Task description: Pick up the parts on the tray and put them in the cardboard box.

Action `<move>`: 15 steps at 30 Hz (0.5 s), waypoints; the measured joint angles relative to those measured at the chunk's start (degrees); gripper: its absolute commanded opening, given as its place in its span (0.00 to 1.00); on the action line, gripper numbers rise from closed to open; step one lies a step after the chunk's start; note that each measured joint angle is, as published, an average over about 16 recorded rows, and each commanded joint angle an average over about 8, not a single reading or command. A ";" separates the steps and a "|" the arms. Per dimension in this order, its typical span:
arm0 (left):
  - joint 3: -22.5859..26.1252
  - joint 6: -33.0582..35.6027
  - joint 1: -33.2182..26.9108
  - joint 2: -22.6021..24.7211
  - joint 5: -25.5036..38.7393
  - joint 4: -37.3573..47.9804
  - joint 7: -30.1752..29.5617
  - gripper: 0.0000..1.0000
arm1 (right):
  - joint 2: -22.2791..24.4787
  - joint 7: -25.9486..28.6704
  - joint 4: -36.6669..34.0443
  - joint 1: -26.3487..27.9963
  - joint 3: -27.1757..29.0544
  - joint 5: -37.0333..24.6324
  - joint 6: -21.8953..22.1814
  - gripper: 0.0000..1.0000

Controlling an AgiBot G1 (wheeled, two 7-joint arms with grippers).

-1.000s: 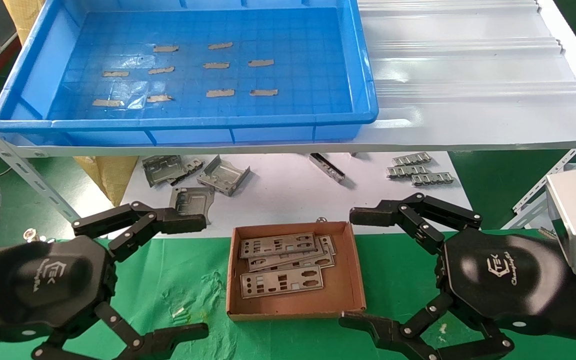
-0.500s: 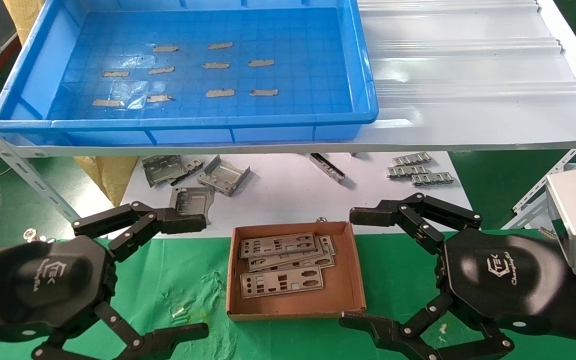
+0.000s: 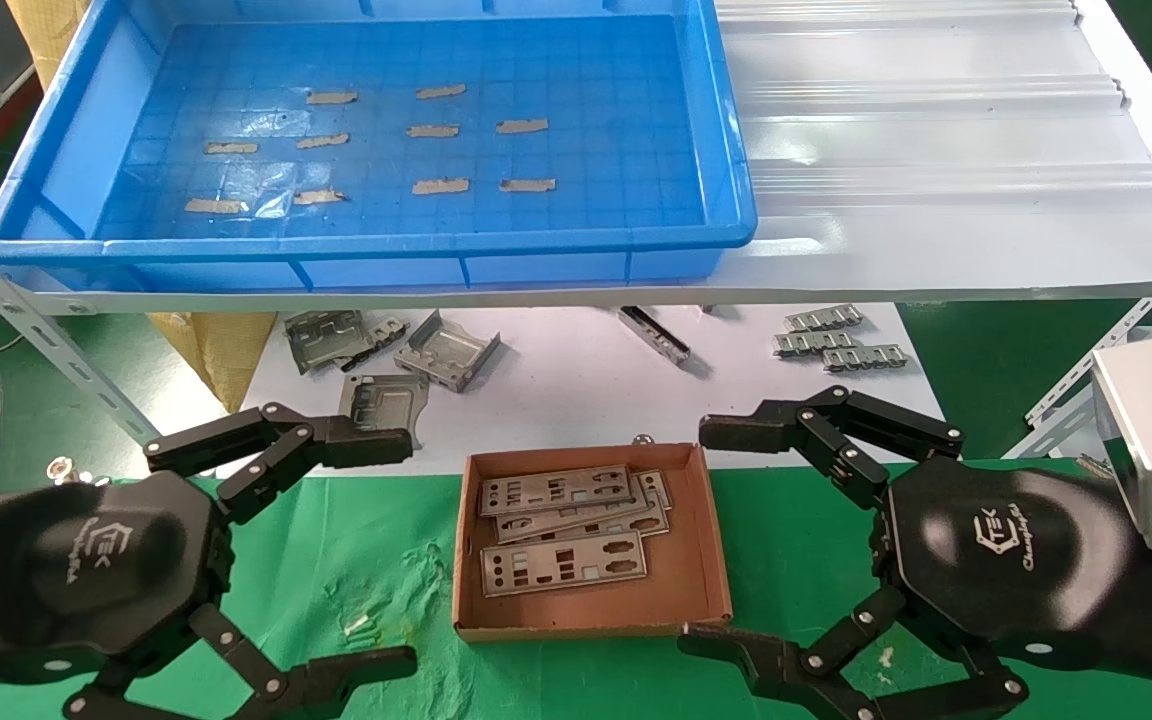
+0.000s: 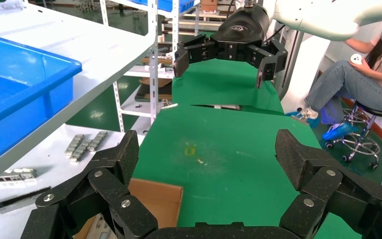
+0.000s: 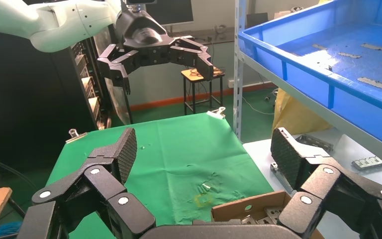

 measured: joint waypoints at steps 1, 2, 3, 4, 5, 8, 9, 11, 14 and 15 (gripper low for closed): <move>0.00 0.00 0.00 0.00 0.00 0.00 0.00 1.00 | 0.00 0.00 0.00 0.00 0.00 0.00 0.00 1.00; 0.00 0.00 0.00 0.00 0.00 0.00 0.00 1.00 | 0.00 0.00 0.00 0.00 0.00 0.00 0.00 1.00; 0.00 0.00 0.00 0.00 0.00 0.00 0.00 1.00 | 0.00 0.00 0.00 0.00 0.00 0.00 0.00 1.00; 0.00 0.00 0.00 0.00 0.00 0.00 0.00 1.00 | 0.00 0.00 0.00 0.00 0.00 0.00 0.00 1.00; 0.00 0.00 0.00 0.00 0.00 0.00 0.00 1.00 | 0.00 0.00 0.00 0.00 0.00 0.00 0.00 1.00; 0.00 0.00 0.00 0.00 0.00 0.00 0.00 1.00 | 0.00 0.00 0.00 0.00 0.00 0.00 0.00 1.00; 0.00 0.00 0.00 0.00 0.00 0.00 0.00 1.00 | 0.00 0.00 0.00 0.00 0.00 0.00 0.00 1.00; 0.00 0.00 0.00 0.00 0.00 0.00 0.00 1.00 | 0.00 0.00 0.00 0.00 0.00 0.00 0.00 1.00; 0.00 0.00 0.00 0.00 0.00 0.00 0.00 1.00 | 0.00 0.00 0.00 0.00 0.00 0.00 0.00 1.00; 0.00 0.00 0.00 0.00 0.00 0.00 0.00 1.00 | 0.00 0.00 0.00 0.00 0.00 0.00 0.00 1.00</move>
